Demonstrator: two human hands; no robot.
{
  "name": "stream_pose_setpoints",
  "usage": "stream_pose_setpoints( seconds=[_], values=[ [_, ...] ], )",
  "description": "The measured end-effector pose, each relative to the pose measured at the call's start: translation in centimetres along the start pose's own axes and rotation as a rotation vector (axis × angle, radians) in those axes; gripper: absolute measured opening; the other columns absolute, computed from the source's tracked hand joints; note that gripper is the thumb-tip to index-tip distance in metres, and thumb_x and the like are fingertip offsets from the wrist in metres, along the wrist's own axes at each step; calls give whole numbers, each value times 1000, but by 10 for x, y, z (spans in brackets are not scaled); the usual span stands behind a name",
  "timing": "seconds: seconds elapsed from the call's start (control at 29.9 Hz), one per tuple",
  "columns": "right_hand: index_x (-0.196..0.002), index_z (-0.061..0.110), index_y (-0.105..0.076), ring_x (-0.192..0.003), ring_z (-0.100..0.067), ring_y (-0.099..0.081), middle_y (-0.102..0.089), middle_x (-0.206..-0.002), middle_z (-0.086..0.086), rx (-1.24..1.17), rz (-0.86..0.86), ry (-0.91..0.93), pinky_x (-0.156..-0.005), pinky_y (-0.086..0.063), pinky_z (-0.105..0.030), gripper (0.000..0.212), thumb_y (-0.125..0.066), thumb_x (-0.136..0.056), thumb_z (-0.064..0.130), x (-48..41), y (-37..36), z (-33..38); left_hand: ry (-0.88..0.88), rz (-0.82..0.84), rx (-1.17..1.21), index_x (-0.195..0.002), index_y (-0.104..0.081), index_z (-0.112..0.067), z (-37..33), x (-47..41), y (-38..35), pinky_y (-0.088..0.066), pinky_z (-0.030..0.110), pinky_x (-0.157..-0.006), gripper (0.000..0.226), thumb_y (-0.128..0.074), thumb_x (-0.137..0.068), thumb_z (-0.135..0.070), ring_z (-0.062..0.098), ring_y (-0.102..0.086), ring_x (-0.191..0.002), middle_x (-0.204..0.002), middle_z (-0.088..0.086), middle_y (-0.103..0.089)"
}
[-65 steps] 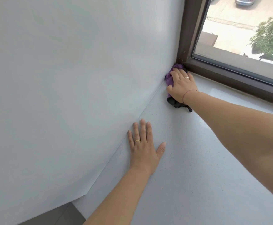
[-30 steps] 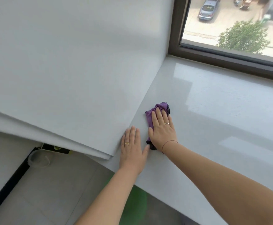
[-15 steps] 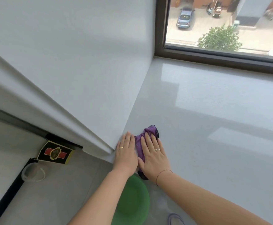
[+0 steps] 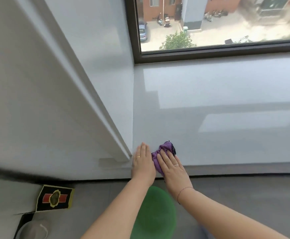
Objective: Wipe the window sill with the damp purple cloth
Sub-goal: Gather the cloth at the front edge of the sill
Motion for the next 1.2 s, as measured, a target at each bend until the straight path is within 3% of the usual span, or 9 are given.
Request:
stream_pose_setpoints(
  seconds=[0.07,0.17,0.3,0.4,0.57,0.67,0.8,0.97,1.2],
  values=[
    [-151,17,-12,-148,-22,-2,-5,-160,-2,-132,-9,-48,-120,0,-31,57,-33,-98,15,14,0,11,-155,-70,98,-150,-10,-10,-3,27,-2,-1,29,-120,56,-32,-99,-12,19,-3,-147,-160,6,-5],
    [-128,19,-50,-124,-22,-45,-49,-137,-2,-503,-169,-231,-100,-37,-32,33,-43,-96,22,44,5,25,-257,-63,472,-146,-30,-18,-3,73,-10,-23,29,-115,55,-39,-93,-7,17,-30,-138,-151,-1,-34],
    [-109,19,-43,-82,-15,-59,-56,-99,2,-1019,-202,-550,-69,-51,-30,27,-58,-88,27,81,-17,31,-31,297,1088,-134,-47,-23,6,113,-46,-52,29,-89,48,-49,-90,-3,11,-60,-107,-126,2,-58],
    [-111,11,-46,-91,-18,-63,-59,-103,-7,-1353,-66,-675,-79,-56,-32,36,-66,-85,25,94,-62,31,152,383,1207,-105,-64,-15,21,125,-82,-49,13,-59,17,-53,-92,-9,2,-65,-66,-89,3,-68],
    [-125,2,-50,-105,-37,-61,-61,-119,-24,-1847,267,-683,-83,-53,-41,40,-62,-87,8,109,-171,26,456,308,1210,-99,-62,-9,67,126,-182,-52,36,-85,10,-56,-92,-11,26,-65,-90,-100,13,-69],
    [-125,-1,-51,-98,-35,-62,-61,-113,-23,-1648,350,-747,-87,-53,-43,42,-60,-85,-7,109,-249,18,596,332,1248,-103,-62,-7,93,121,-263,-53,38,-84,13,-53,-93,-6,28,-64,-90,-99,13,-68],
    [-112,11,-56,-97,-28,-61,-62,-106,-10,-1094,333,-728,-89,-53,-37,38,-73,-79,11,83,-351,4,626,326,1186,-76,-61,-14,115,96,-365,-49,19,-50,22,-52,-92,-1,15,-57,-63,-71,4,-62],
    [-97,18,-45,-83,-20,-58,-60,-88,1,-785,232,-634,-74,-50,-31,35,-74,-78,21,35,-456,-5,491,291,946,-66,-56,-15,138,47,-463,-54,41,-78,25,-54,-90,-7,24,-61,-75,-75,10,-61],
    [-90,26,-39,-75,-14,-52,-54,-90,7,-396,190,-364,-64,-40,-24,33,-68,-81,39,-19,-551,-15,360,73,458,-60,-44,-23,167,-6,-542,-33,27,-56,30,-57,-87,-25,19,-52,-67,-66,-4,-54]
  ],
)
Point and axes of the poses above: each hand's wrist, its own x-axis away from the middle knuckle, its own y-axis out of the back of the hand, z = x × y, the point moved 4 cm from there along -x, towards the middle knuckle
